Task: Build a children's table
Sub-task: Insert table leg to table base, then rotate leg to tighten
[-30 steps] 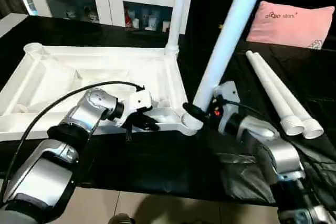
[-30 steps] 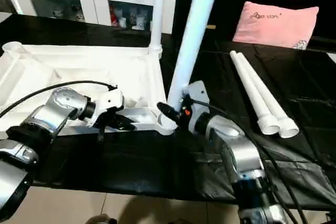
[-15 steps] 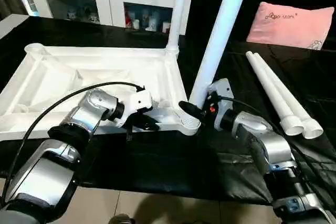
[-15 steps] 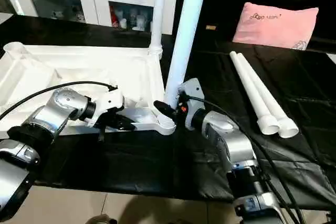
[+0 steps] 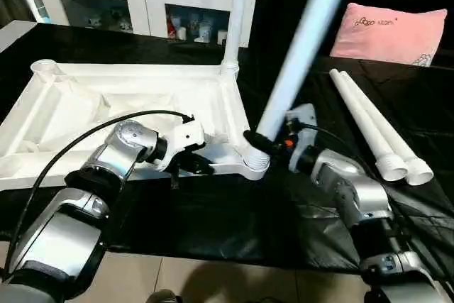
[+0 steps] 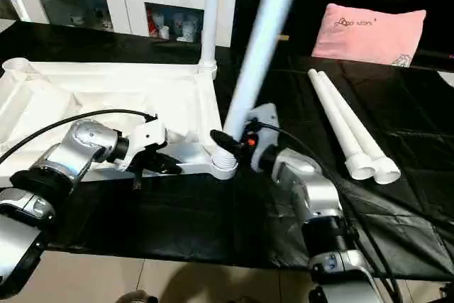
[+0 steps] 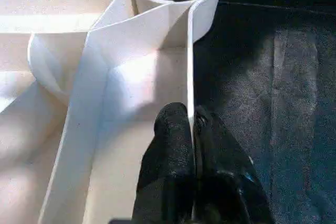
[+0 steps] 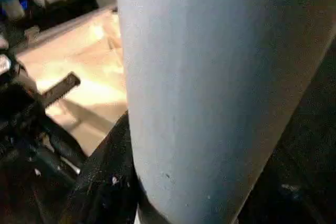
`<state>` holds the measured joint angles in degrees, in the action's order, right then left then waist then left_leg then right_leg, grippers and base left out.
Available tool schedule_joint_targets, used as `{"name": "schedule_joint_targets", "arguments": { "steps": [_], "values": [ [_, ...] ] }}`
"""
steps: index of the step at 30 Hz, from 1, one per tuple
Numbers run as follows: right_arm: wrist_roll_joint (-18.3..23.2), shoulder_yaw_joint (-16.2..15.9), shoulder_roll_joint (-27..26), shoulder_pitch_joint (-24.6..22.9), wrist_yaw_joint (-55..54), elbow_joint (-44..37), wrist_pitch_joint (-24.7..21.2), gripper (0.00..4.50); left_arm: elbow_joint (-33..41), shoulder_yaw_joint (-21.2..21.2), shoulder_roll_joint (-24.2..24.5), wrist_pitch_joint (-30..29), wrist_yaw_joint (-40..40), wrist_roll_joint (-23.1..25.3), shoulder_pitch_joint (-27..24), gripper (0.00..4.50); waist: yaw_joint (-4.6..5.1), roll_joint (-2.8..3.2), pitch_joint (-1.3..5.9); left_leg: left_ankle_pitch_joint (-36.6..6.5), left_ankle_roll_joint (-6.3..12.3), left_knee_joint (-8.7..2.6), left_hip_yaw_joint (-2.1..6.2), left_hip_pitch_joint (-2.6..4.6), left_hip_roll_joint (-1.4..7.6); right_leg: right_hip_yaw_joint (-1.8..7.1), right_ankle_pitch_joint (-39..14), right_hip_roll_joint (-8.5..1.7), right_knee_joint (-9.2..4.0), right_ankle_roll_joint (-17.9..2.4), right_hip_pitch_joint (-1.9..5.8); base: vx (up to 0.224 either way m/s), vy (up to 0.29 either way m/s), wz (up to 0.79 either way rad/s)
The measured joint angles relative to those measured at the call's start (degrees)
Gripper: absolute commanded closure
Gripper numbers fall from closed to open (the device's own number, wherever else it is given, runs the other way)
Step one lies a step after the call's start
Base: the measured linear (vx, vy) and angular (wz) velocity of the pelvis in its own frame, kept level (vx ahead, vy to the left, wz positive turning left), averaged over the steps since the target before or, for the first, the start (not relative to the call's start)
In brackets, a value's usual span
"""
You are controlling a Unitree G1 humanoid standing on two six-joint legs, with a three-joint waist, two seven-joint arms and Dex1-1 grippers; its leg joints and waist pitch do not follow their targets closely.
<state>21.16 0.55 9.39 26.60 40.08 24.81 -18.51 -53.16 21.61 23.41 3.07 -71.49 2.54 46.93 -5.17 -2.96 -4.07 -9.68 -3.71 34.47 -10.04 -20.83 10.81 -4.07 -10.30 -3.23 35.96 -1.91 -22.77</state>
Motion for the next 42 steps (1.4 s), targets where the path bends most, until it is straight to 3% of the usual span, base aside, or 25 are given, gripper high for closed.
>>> {"name": "schedule_joint_targets", "arguments": {
  "steps": [9,12,16,22,26,34,42],
  "values": [
    [3.0,3.6,-4.4,-7.5,0.1,0.0,9.2,2.59,-1.1,-0.8,-0.9,-1.4,-0.2,-0.3,0.0,4.5,-0.39,0.86,0.45,0.0,0.03,-0.06,0.0,-0.04,0.01,-0.03,-0.1,0.0,-0.07,0.1,-0.02,0.0,0.0,0.0],
    [2.8,3.1,-4.6,-8.8,0.2,-0.3,11.4,2.59,-1.2,-0.8,-1.1,-1.5,-0.2,-0.3,0.0,4.5,-0.5,0.91,0.48,0.0,0.03,-0.07,0.0,-0.04,0.0,-0.03,-0.1,-0.01,-0.1,0.2,-0.01,0.0,0.0,0.0],
    [-0.9,0.0,-2.5,-10.3,0.3,-3.2,14.5,2.59,-1.5,-0.8,-1.5,-1.2,-0.3,-0.3,0.0,4.5,-0.79,1.1,0.61,0.0,0.04,-0.21,0.0,-0.04,-0.02,-0.03,-0.1,-0.01,-0.21,0.2,0.0,0.0,0.0,0.0],
    [-9.2,-7.4,3.9,-7.2,2.8,-4.4,16.1,2.59,-1.6,-0.8,-1.7,-0.2,-0.3,0.4,0.0,4.5,-1.07,0.94,0.73,0.0,0.04,-0.25,0.0,-0.03,-0.02,-0.05,-0.2,-0.01,-0.26,0.3,0.03,0.0,0.0,0.0],
    [-12.1,-9.9,6.4,-4.8,5.8,-3.5,16.3,2.59,-1.6,-0.8,-1.9,0.2,-0.3,0.9,0.0,4.5,-1.14,0.67,0.9,0.0,0.05,-0.29,0.0,-0.03,-0.02,-0.06,-0.2,-0.01,-0.31,0.3,0.05,0.0,0.0,0.0],
    [-12.0,-10.3,6.6,-1.1,10.5,1.9,17.5,2.59,-1.6,-0.8,-1.4,1.1,-0.4,1.3,-0.3,4.5,-0.72,0.41,1.06,0.0,0.05,-0.29,0.0,0.02,-0.01,-0.06,-0.2,-0.01,-0.31,0.3,0.08,0.0,0.0,0.0],
    [-8.5,-9.4,6.5,-2.2,16.0,2.3,17.9,2.59,0.9,-0.8,0.3,2.4,-4.2,1.4,-1.8,4.5,-0.5,0.59,1.14,-0.1,0.08,-0.53,0.0,0.03,-0.01,-0.11,0.0,0.01,-0.64,0.0,0.16,0.0,0.0,0.0]
  ]
}}
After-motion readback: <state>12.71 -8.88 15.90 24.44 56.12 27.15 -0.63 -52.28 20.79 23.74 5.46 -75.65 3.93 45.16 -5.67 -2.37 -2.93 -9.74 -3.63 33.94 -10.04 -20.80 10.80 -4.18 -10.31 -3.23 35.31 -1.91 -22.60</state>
